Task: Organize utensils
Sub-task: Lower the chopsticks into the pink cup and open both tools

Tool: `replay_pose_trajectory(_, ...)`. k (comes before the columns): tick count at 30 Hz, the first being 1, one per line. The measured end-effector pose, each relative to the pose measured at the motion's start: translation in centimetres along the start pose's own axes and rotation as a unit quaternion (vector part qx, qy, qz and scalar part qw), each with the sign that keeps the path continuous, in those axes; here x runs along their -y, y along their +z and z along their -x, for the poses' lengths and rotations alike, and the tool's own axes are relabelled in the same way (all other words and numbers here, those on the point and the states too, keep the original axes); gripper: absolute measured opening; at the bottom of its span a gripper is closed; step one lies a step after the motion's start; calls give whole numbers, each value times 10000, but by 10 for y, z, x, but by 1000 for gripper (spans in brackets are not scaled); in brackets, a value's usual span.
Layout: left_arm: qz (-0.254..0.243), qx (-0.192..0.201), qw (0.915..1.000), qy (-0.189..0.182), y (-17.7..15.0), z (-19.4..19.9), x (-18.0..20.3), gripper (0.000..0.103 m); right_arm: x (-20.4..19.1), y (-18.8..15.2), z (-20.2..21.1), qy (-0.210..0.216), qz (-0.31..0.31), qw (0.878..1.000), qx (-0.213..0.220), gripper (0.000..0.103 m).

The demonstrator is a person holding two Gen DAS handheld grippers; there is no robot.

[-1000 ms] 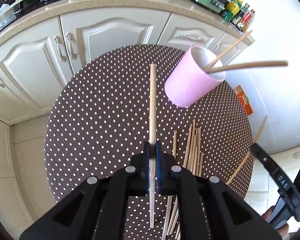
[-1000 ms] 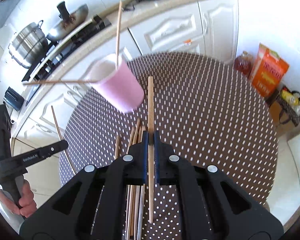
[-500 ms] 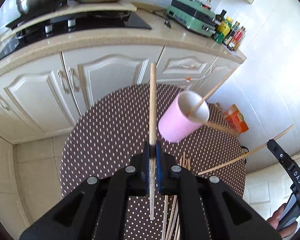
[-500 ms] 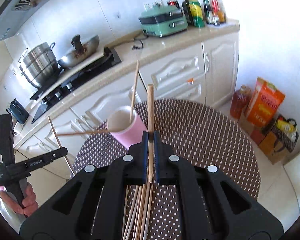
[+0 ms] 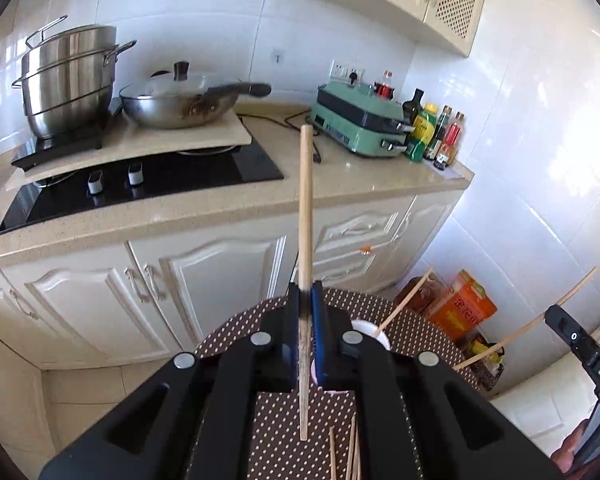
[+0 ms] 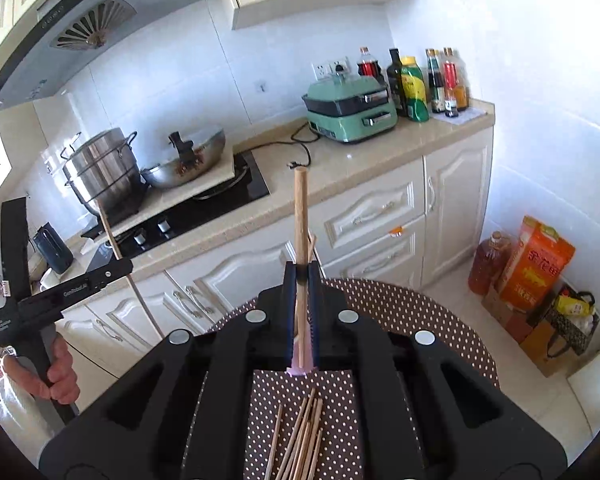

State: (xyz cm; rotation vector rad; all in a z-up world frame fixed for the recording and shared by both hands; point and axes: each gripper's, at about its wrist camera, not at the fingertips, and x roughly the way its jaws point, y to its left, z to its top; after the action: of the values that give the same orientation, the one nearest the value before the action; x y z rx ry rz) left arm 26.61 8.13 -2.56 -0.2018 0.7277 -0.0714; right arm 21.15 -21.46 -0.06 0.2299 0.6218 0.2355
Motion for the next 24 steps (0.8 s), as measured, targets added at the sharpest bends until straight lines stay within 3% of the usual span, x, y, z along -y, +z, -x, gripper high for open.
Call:
replay_pose_trajectory(12,-139,392,9988,-273,37,-25,34,7,-13,32,-27,157,119,9997,106,6)
replay_pose_trajectory(24,18,-51,9994,-355,29,-99,37,7,-5,12,-88,224,65,9982,-560,6)
